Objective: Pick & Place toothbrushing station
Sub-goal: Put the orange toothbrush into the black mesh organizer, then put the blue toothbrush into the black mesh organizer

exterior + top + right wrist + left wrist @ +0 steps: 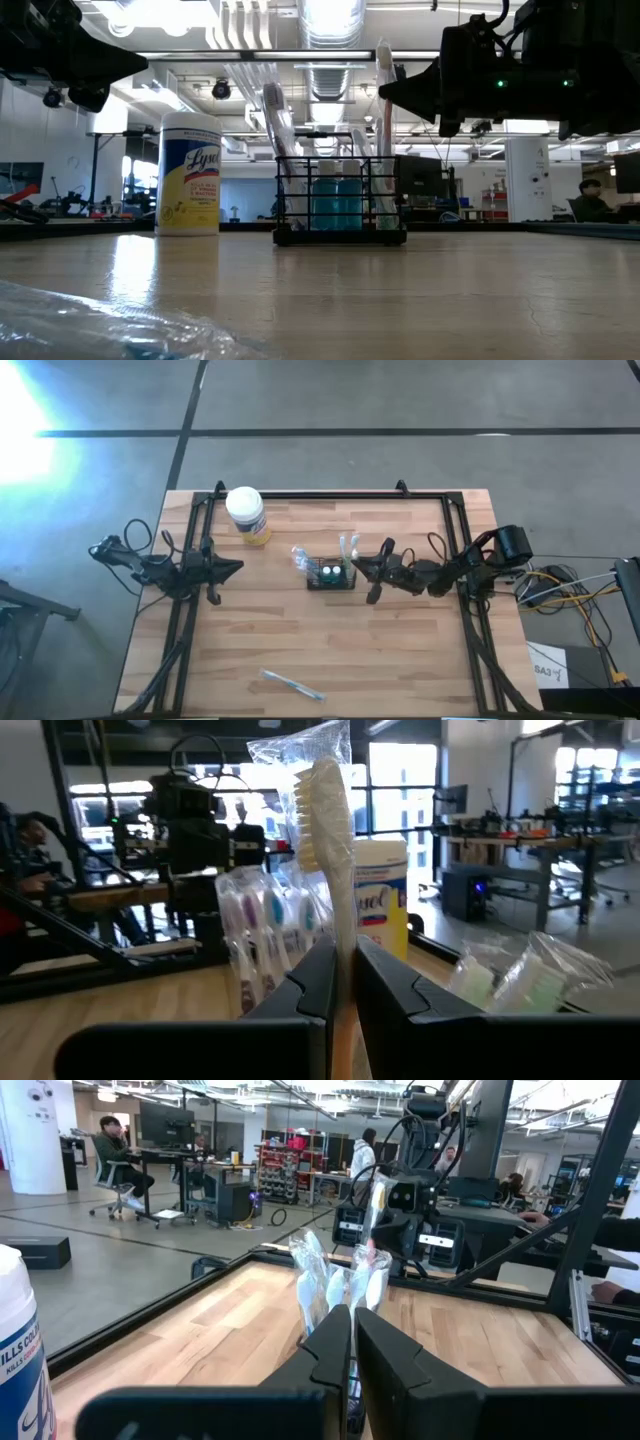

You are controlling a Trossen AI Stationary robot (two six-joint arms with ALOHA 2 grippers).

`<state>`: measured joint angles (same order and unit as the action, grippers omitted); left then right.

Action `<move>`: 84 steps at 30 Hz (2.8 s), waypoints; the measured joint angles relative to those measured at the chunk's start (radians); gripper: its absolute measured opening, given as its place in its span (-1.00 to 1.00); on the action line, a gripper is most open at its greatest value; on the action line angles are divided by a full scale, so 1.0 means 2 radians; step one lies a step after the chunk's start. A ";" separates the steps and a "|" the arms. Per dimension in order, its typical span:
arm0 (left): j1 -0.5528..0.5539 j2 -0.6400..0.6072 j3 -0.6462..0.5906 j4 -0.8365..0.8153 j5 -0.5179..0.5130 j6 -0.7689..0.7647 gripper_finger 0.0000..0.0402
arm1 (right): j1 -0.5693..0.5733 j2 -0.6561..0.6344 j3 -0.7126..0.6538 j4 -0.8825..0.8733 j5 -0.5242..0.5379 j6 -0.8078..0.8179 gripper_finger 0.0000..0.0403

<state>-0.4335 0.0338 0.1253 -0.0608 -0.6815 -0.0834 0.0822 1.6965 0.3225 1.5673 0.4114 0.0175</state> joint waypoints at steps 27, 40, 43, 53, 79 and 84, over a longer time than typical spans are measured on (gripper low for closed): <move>0.000 0.000 -0.001 0.000 0.000 -0.002 -0.88 | 0.009 0.105 0.044 0.001 0.032 0.052 -0.89; 0.000 0.000 -0.008 0.000 0.000 -0.004 -0.88 | 0.009 0.120 0.043 0.002 0.032 0.048 -0.89; 0.000 0.000 -0.008 0.000 0.000 -0.004 -0.88 | 0.009 0.119 0.042 -0.002 0.032 0.044 -0.88; 0.000 0.000 -0.008 0.001 0.000 0.001 -0.88 | 0.009 0.090 0.040 -0.022 0.027 0.040 -0.54; 0.000 0.000 -0.007 0.019 -0.009 0.007 -0.88 | 0.082 -0.138 0.007 -0.068 0.032 -0.144 -0.32; 0.000 0.000 -0.007 0.016 0.008 -0.018 -0.88 | 0.129 -0.211 0.039 -0.222 0.032 -0.126 -0.36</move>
<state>-0.4335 0.0338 0.1104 -0.0280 -0.6656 -0.1198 0.3397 1.2740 0.4011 1.1225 0.4747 -0.2338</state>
